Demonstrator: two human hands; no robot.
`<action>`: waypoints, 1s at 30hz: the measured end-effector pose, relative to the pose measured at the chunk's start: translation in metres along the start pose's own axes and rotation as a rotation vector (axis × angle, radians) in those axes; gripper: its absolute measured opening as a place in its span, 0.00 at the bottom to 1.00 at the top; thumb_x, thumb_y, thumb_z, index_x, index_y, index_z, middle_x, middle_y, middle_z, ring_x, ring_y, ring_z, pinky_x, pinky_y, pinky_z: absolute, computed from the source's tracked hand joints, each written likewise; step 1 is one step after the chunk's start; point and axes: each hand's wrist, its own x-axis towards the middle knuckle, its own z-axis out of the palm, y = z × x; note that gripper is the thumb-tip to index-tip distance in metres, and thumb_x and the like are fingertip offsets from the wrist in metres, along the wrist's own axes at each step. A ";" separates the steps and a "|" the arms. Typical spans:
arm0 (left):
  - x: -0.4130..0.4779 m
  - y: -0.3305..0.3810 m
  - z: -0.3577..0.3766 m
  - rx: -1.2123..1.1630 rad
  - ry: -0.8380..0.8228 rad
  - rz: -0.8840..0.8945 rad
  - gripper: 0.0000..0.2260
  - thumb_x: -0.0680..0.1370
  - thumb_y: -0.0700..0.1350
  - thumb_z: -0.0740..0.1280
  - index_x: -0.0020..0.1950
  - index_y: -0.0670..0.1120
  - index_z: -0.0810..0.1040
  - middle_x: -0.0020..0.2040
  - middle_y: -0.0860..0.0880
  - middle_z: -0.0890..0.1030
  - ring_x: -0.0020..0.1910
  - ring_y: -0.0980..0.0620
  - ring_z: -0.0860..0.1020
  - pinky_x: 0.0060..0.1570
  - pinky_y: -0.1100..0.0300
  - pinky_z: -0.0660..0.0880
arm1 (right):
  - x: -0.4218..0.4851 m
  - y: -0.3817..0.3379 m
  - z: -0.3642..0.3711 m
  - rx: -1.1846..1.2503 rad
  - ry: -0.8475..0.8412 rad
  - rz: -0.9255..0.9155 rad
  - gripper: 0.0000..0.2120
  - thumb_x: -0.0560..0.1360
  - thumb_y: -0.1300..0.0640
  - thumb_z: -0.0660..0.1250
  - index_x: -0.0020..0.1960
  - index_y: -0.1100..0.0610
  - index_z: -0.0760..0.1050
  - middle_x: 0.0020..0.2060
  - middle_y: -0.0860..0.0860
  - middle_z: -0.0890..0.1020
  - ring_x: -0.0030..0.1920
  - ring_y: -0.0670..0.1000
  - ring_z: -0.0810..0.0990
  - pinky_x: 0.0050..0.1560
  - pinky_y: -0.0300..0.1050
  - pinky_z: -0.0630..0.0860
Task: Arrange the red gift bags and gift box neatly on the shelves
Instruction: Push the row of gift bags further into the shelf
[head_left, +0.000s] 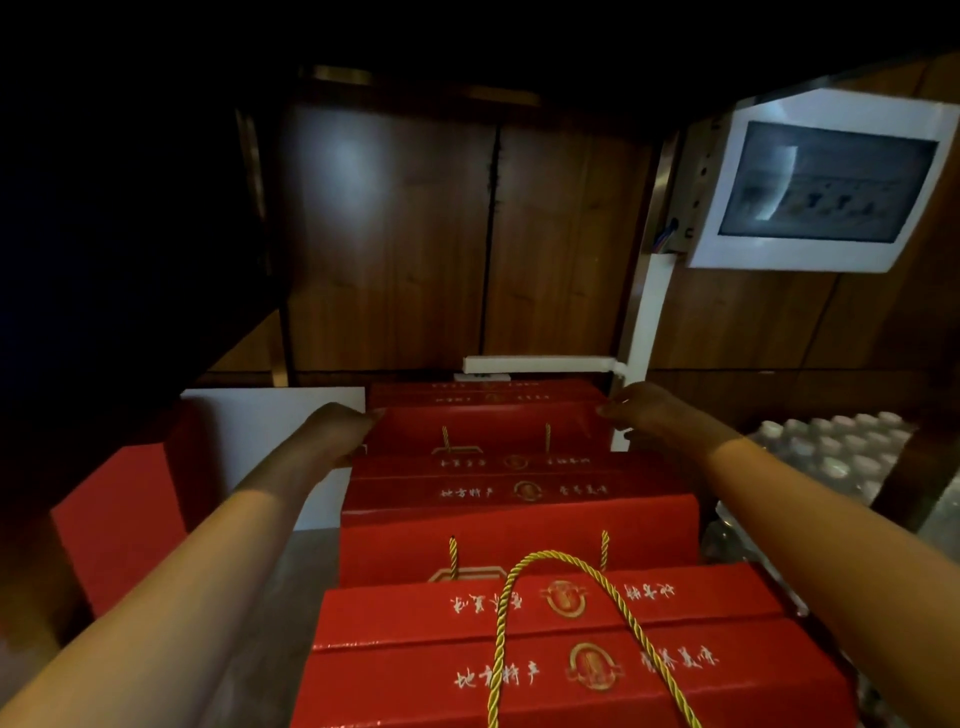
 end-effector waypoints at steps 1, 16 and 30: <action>0.001 -0.001 0.001 -0.021 0.007 0.005 0.18 0.77 0.53 0.63 0.48 0.37 0.78 0.53 0.36 0.81 0.39 0.47 0.78 0.37 0.59 0.75 | 0.003 0.002 -0.001 0.029 -0.004 0.020 0.16 0.78 0.59 0.61 0.62 0.67 0.72 0.57 0.63 0.79 0.58 0.59 0.78 0.58 0.49 0.73; 0.014 -0.006 0.009 -0.007 0.139 0.076 0.13 0.76 0.51 0.66 0.40 0.42 0.77 0.44 0.44 0.79 0.36 0.51 0.76 0.29 0.61 0.70 | 0.027 0.030 -0.004 0.226 -0.013 0.091 0.08 0.76 0.58 0.64 0.48 0.64 0.76 0.42 0.56 0.80 0.40 0.52 0.79 0.37 0.42 0.76; 0.013 -0.008 0.016 0.133 0.173 0.122 0.14 0.77 0.49 0.64 0.41 0.39 0.81 0.35 0.46 0.77 0.38 0.48 0.77 0.38 0.59 0.70 | 0.010 0.044 -0.014 0.165 0.008 0.086 0.14 0.76 0.56 0.64 0.53 0.67 0.76 0.45 0.60 0.80 0.42 0.54 0.77 0.38 0.43 0.73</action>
